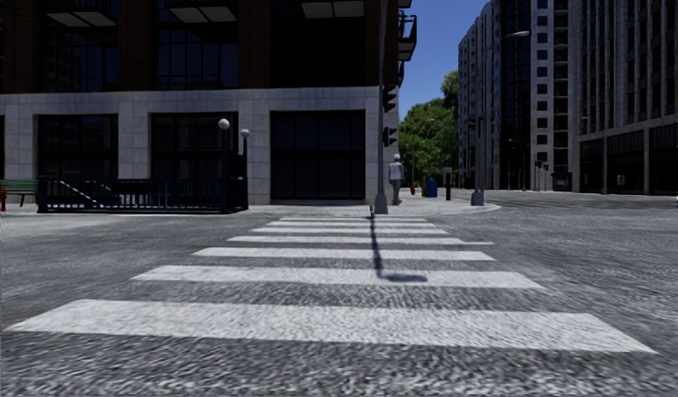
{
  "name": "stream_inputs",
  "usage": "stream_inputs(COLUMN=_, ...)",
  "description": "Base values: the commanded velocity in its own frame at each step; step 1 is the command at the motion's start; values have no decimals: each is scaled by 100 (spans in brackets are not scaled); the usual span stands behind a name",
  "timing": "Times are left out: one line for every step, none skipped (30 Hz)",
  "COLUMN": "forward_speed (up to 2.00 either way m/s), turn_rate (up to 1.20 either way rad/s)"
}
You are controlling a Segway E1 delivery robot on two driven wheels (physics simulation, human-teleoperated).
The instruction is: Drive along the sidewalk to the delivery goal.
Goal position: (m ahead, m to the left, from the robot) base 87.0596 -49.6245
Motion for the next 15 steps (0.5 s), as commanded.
stream_inputs(forward_speed=200, turn_rate=-21)
stream_inputs(forward_speed=200, turn_rate=-21)
stream_inputs(forward_speed=200, turn_rate=-21)
stream_inputs(forward_speed=200, turn_rate=-21)
stream_inputs(forward_speed=200, turn_rate=-21)
stream_inputs(forward_speed=200, turn_rate=-21)
stream_inputs(forward_speed=200, turn_rate=-21)
stream_inputs(forward_speed=200, turn_rate=-21)
stream_inputs(forward_speed=200, turn_rate=-21)
stream_inputs(forward_speed=200, turn_rate=-21)
stream_inputs(forward_speed=200, turn_rate=-21)
stream_inputs(forward_speed=200, turn_rate=-21)
stream_inputs(forward_speed=200, turn_rate=-21)
stream_inputs(forward_speed=200, turn_rate=-21)
stream_inputs(forward_speed=200, turn_rate=-21)
